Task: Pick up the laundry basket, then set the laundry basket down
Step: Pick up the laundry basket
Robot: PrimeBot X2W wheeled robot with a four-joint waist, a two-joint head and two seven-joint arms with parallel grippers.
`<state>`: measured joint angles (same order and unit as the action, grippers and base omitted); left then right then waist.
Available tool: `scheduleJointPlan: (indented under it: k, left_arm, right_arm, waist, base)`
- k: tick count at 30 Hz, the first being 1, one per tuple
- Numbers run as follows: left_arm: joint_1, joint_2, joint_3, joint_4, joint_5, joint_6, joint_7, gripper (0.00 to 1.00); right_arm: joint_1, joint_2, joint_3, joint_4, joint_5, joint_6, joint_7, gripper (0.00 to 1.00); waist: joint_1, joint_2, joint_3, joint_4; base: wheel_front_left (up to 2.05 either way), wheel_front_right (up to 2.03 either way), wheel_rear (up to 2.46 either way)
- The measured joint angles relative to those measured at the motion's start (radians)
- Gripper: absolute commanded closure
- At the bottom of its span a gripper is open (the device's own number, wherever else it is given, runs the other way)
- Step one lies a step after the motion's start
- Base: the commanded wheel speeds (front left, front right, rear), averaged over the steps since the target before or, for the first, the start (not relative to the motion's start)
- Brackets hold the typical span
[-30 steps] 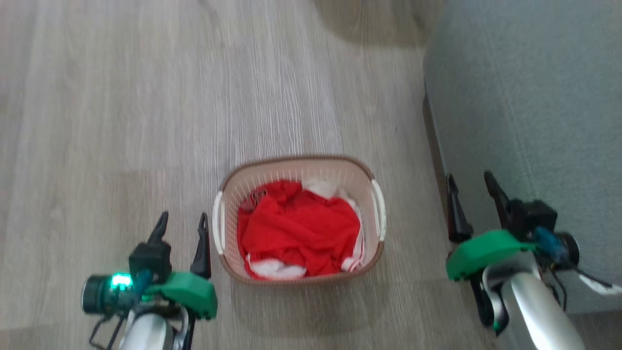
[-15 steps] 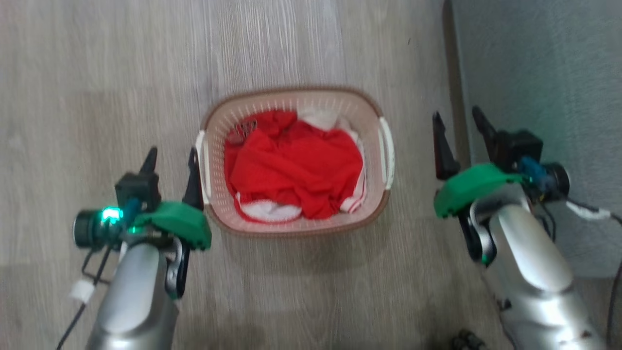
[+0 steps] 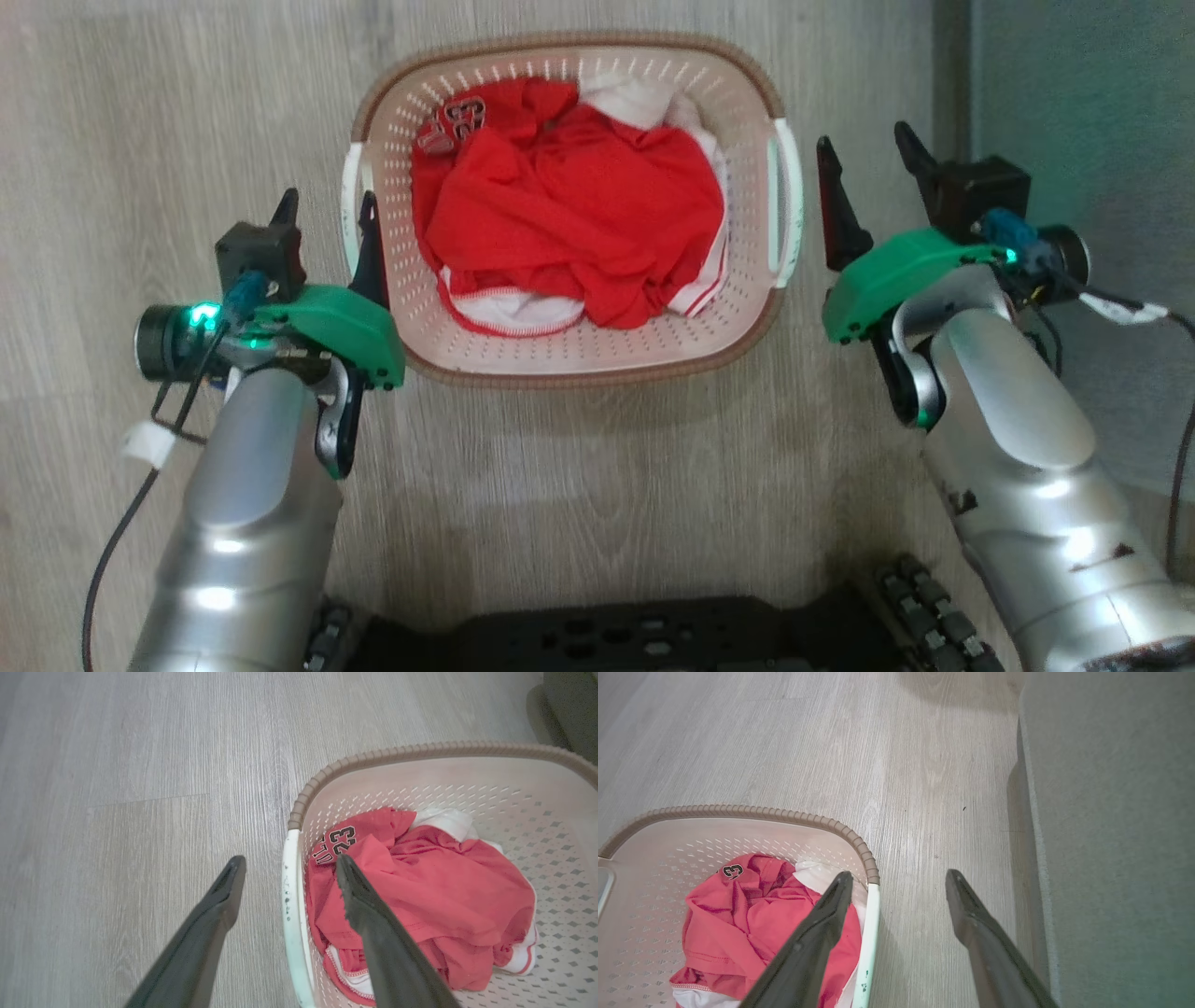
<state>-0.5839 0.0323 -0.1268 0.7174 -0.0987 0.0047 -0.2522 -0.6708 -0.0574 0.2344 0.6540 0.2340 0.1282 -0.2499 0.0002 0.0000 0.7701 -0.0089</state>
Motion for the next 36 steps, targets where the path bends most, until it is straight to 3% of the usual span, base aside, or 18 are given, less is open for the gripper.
scheduleJointPlan:
  k: [19,36]
  left_arm:
    - [-0.202,-0.005,-0.066,0.261,-0.052,-0.004,0.000,0.00]
    - [-0.261,-0.007,-0.166,0.300,-0.130,0.005,0.000,0.00]
  right_arm:
    - [-0.134,-0.005,0.074,0.151,0.067,0.000,-0.002,0.00]
    - [-0.230,-0.010,0.132,0.299,0.128,0.000,-0.004,0.00]
  waist:
    - [0.0000,0.0000,0.159,0.031]
    - [-0.0001,0.0000,0.206,0.049]
  base:
    - [0.00,0.00,0.00]
    - [0.00,0.00,0.00]
